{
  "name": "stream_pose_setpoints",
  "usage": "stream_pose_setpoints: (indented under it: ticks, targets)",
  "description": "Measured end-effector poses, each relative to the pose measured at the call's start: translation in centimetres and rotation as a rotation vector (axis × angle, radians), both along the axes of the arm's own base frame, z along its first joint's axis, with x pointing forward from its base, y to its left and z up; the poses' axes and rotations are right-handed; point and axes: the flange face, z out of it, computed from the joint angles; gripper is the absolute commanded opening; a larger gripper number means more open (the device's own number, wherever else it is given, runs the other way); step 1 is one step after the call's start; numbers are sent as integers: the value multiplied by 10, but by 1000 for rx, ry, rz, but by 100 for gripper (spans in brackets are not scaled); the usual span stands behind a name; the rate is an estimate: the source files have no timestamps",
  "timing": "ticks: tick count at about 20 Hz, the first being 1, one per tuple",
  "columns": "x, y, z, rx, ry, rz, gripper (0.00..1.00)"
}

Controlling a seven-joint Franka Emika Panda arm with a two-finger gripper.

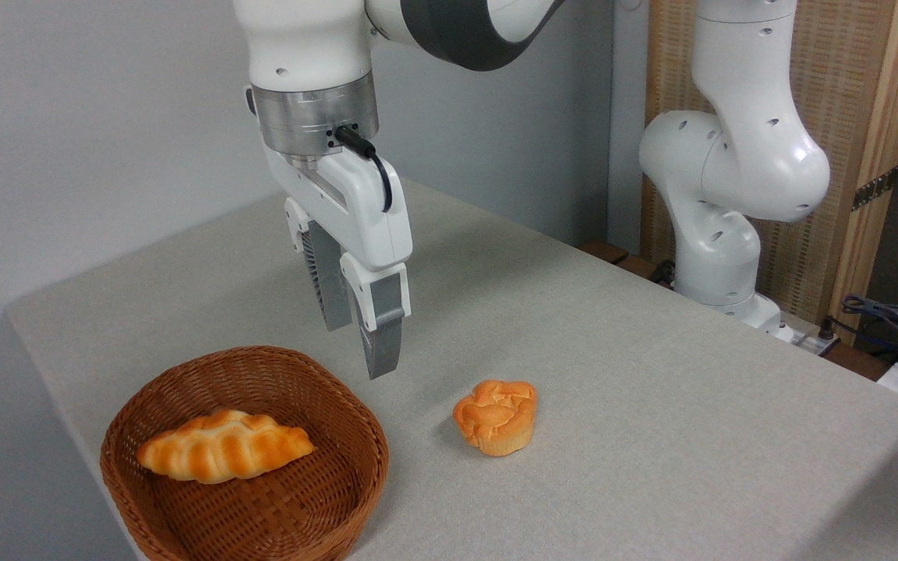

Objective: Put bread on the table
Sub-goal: 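Lower the open gripper into the woven basket over the croissant roll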

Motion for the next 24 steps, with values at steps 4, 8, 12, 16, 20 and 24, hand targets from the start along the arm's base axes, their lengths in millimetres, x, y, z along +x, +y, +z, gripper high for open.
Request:
stream_pose_setpoints:
  ticks: [4, 8, 12, 16, 20, 24]
  targets:
    - [0, 0, 0, 0, 0, 0, 100]
    - [0, 0, 0, 0, 0, 0, 100]
    - [1, -2, -2, 0, 3, -3, 100]
    - [8, -10, -8, -31, -16, -5, 100]
    - [25, -25, -20, -44, -73, -20, 100]
    - [40, -50, -40, -49, -107, -57, 100]
